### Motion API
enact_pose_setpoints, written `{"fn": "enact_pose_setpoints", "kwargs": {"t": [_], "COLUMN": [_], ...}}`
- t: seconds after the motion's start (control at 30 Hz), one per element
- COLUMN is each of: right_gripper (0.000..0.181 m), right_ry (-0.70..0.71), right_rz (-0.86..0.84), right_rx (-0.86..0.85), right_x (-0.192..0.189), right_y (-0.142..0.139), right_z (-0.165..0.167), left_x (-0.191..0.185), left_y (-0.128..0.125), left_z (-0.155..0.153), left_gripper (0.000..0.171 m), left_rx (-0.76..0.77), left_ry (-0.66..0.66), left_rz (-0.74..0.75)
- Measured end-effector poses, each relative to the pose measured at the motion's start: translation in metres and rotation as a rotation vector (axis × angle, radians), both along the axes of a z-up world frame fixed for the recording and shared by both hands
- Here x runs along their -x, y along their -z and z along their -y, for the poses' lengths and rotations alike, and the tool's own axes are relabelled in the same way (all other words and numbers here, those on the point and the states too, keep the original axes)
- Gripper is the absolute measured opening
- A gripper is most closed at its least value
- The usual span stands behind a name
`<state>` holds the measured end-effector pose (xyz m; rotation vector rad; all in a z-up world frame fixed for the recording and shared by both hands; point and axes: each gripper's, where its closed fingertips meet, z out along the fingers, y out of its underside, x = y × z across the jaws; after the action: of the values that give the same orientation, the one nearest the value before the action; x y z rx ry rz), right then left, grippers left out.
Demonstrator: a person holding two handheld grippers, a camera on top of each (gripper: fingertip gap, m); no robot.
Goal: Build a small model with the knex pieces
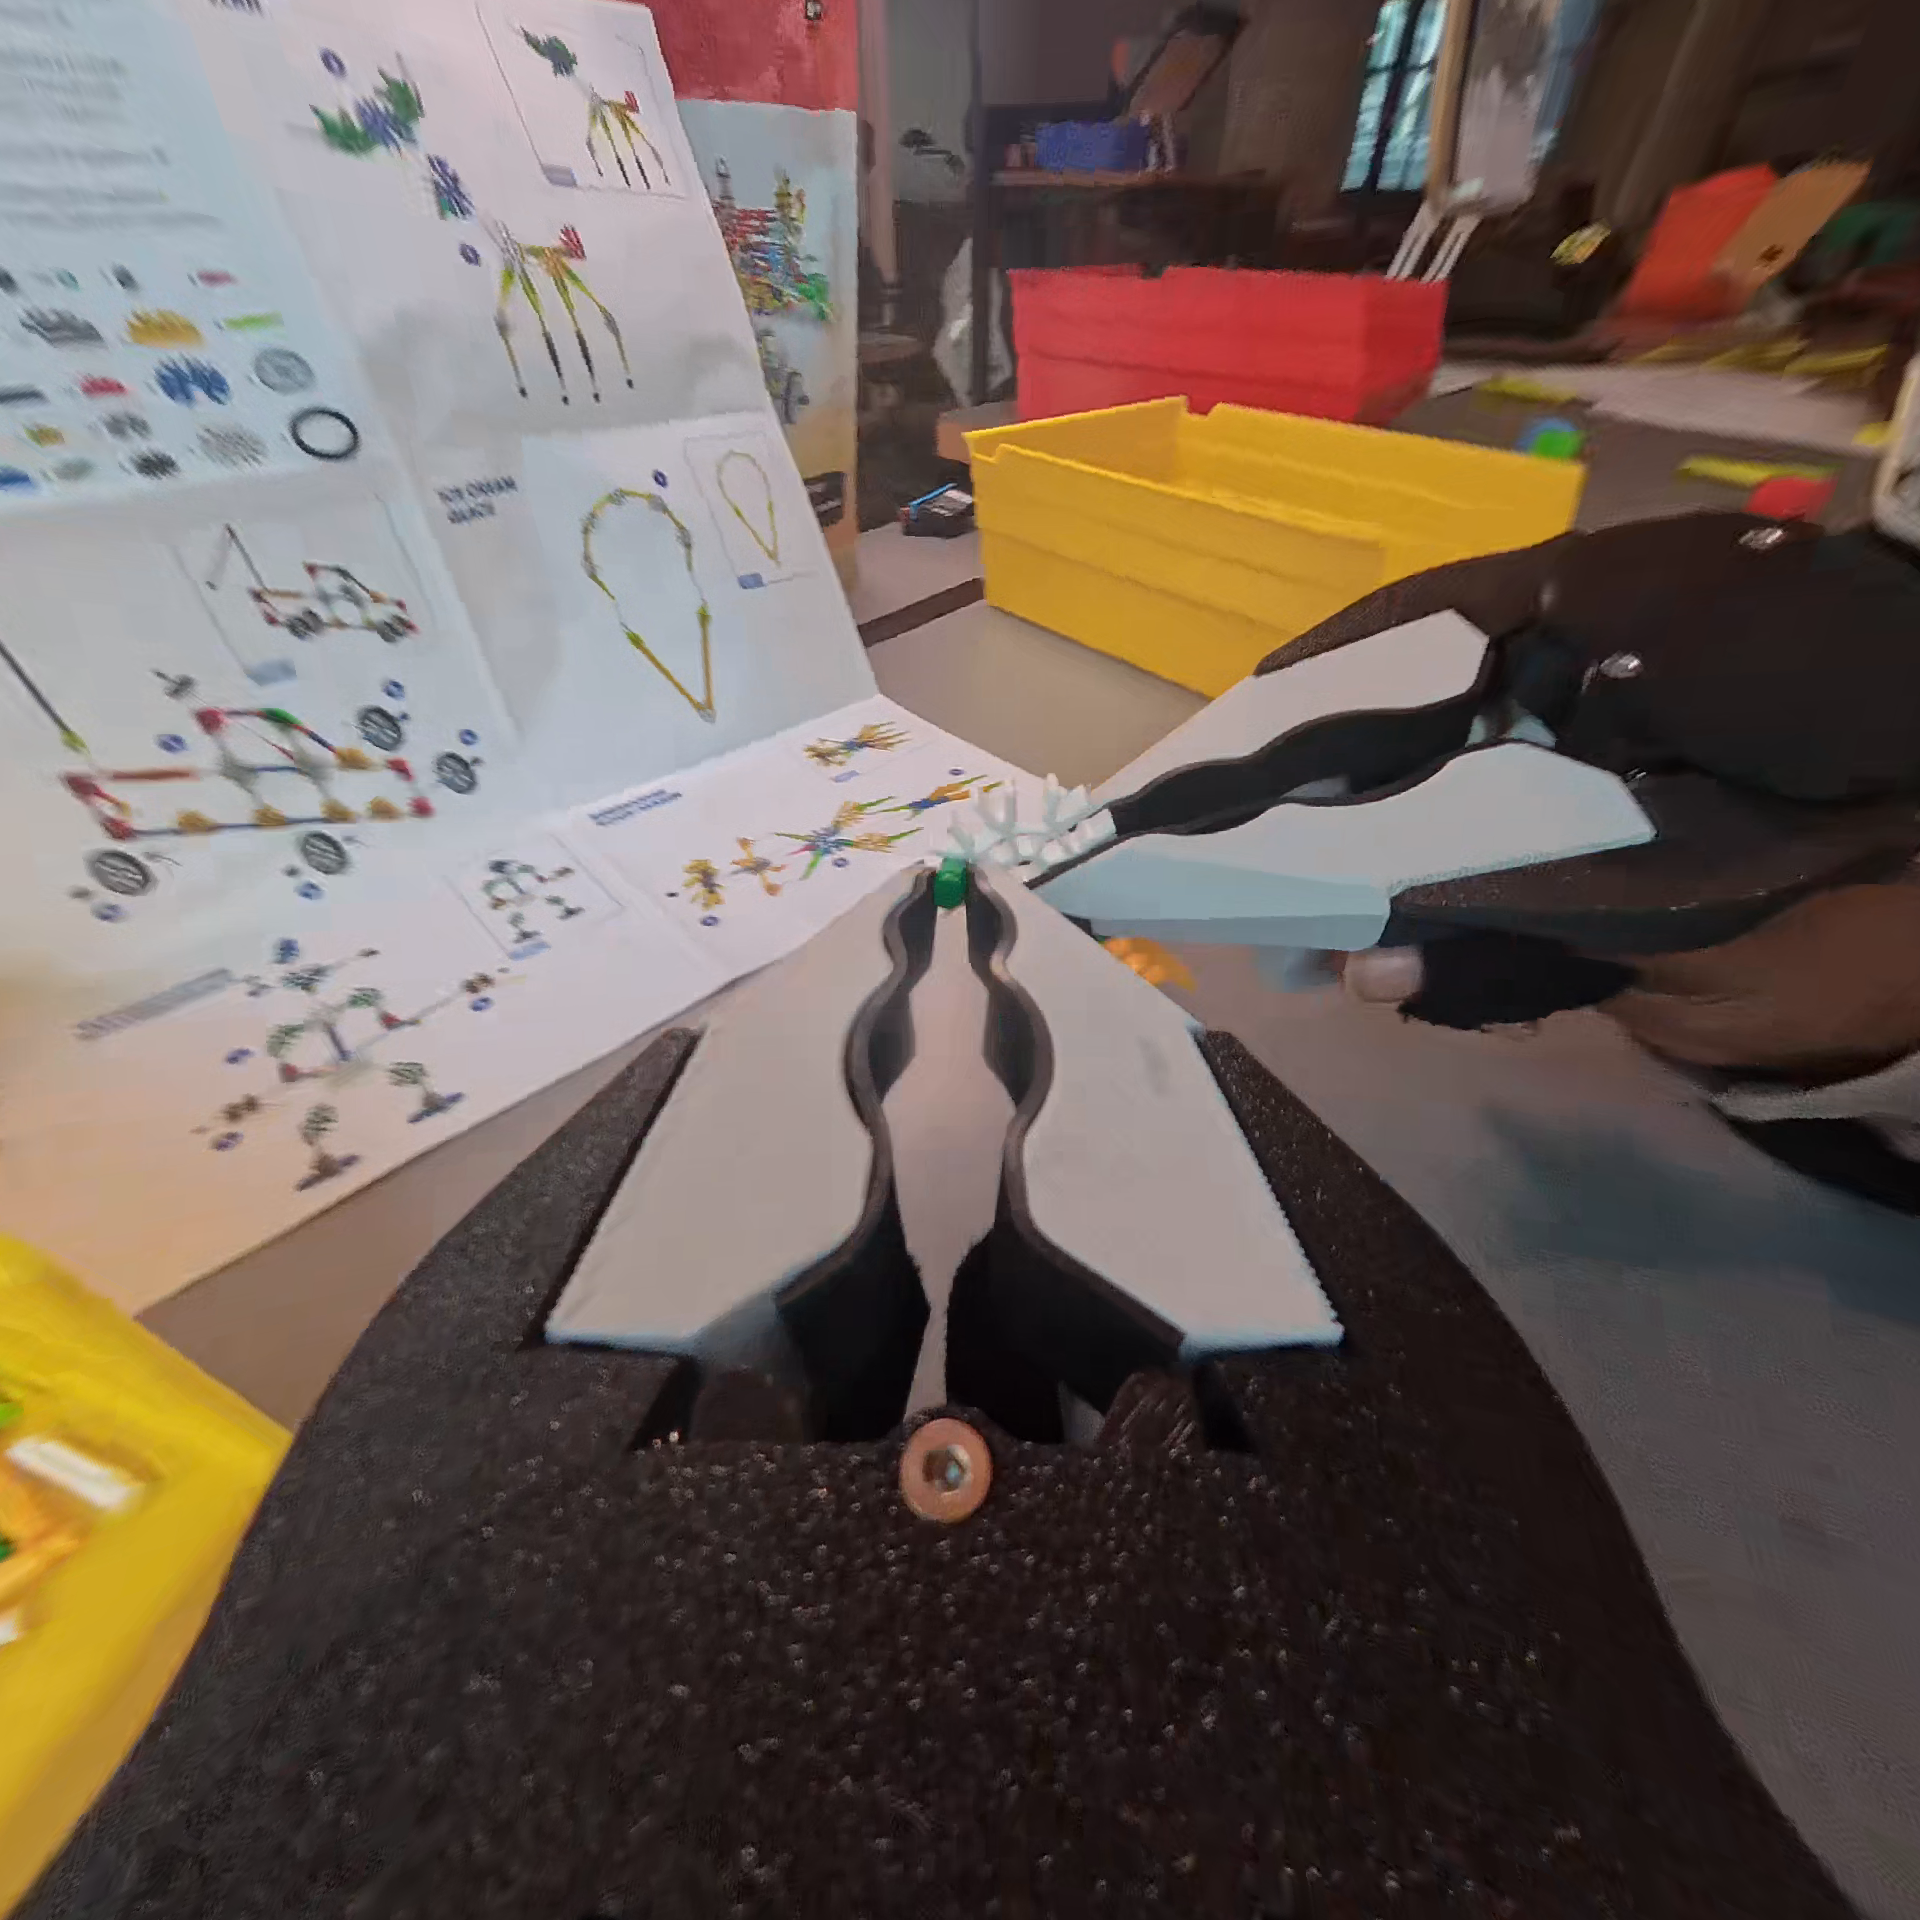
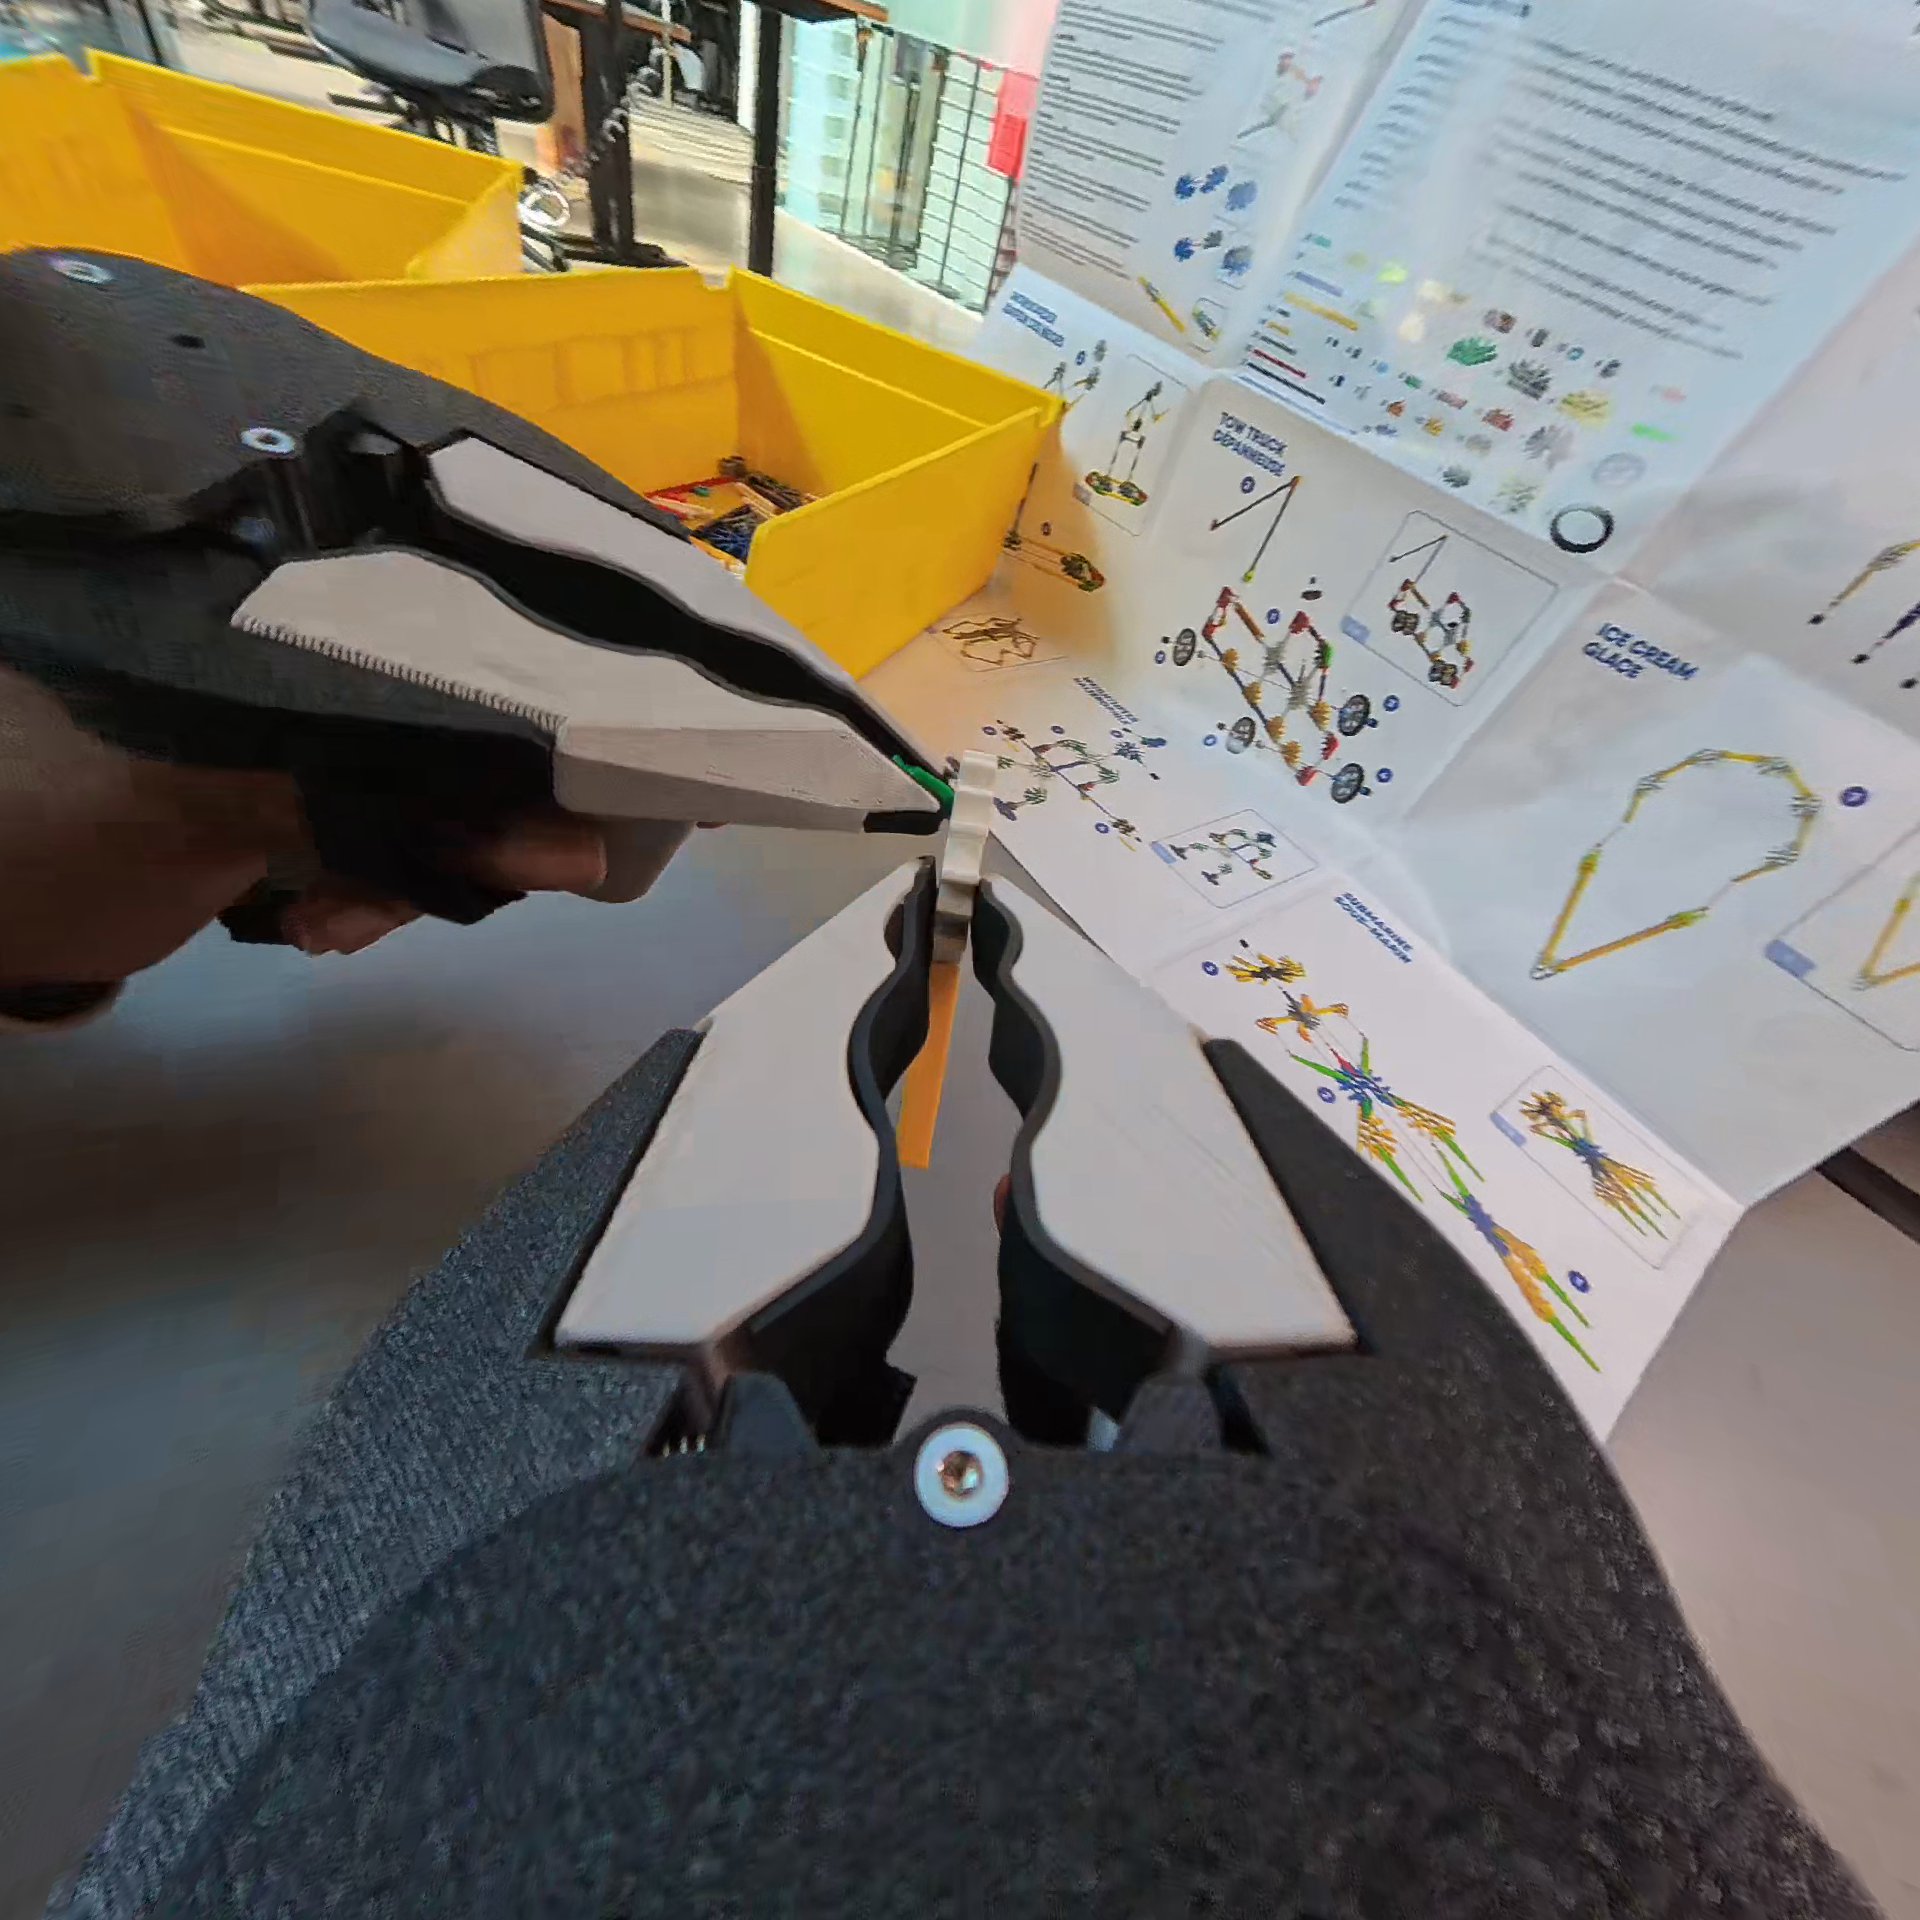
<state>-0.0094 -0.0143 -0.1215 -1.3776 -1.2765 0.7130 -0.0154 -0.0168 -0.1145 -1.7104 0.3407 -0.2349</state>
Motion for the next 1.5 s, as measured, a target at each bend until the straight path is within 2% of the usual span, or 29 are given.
{"fn": "enact_pose_setpoints", "kwargs": {"t": [0.1,0.2,0.23,0.3,0.33,0.4,0.47,0.5,0.6,0.7,0.83,0.9,1.0,1.1,1.23,1.33,1.4,1.5], "right_gripper": [0.004,0.004,0.004,0.005,0.004,0.004,0.004,0.004,0.004,0.004,0.005,0.005,0.005,0.005,0.004,0.004,0.004,0.005], "right_ry": [0.077,0.119,0.103,0.035,0.026,0.094,0.067,0.045,0.002,-0.077,-0.138,-0.173,-0.203,-0.2,-0.229,-0.295,-0.367,-0.484], "right_rz": [0.021,0.013,-0.032,-0.159,-0.201,-0.246,-0.28,-0.284,-0.278,-0.28,-0.198,-0.157,-0.087,-0.042,0.072,0.189,0.227,0.309], "right_rx": [-0.009,0.006,0.111,0.435,0.577,0.65,0.63,0.608,0.551,0.526,0.544,0.543,0.513,0.507,0.506,0.437,0.407,0.259], "right_x": [0.001,0.002,0.003,0.004,0.003,-0.007,-0.01,-0.011,-0.017,-0.024,-0.022,-0.016,-0.008,-0.004,0.007,0.025,0.042,0.064], "right_y": [0.004,0.006,0.005,0.005,0.01,0.017,0.006,0.0,-0.007,-0.009,0.001,0.006,0.015,0.023,0.023,0.002,-0.028,-0.078], "right_z": [-0.014,-0.023,-0.025,-0.025,-0.027,-0.052,-0.056,-0.053,-0.047,-0.041,-0.033,-0.024,-0.011,-0.006,0.01,0.041,0.072,0.126], "left_x": [0.002,0.003,0.003,0.001,-0.003,-0.023,-0.03,-0.027,0.002,0.045,0.129,0.168,0.215,0.233,0.236,0.234,0.231,0.228], "left_y": [0.004,0.007,0.005,0.0,0.002,0.0,0.001,0.002,-0.001,-0.014,-0.022,-0.006,0.024,0.045,0.045,0.04,0.037,0.034], "left_z": [-0.013,-0.023,-0.024,-0.025,-0.024,-0.017,-0.015,-0.016,-0.015,0.0,0.029,0.041,0.054,0.057,0.052,0.049,0.049,0.049], "left_gripper": [0.004,0.005,0.005,0.005,0.005,0.004,0.005,0.005,0.005,0.005,0.006,0.006,0.006,0.006,0.018,0.024,0.024,0.023], "left_rx": [-0.021,-0.049,-0.072,-0.121,-0.132,-0.159,-0.151,-0.121,-0.032,0.005,0.094,0.209,0.347,0.422,0.369,0.323,0.288,0.236], "left_ry": [-0.12,-0.205,-0.225,-0.246,-0.217,-0.122,-0.108,-0.097,-0.1,-0.151,-0.285,-0.346,-0.457,-0.494,-0.513,-0.518,-0.516,-0.521], "left_rz": [-0.11,-0.332,-0.413,-0.544,-0.558,-0.476,-0.456,-0.364,-0.105,0.035,0.116,0.166,0.151,0.156,0.132,0.112,0.105,0.098]}}
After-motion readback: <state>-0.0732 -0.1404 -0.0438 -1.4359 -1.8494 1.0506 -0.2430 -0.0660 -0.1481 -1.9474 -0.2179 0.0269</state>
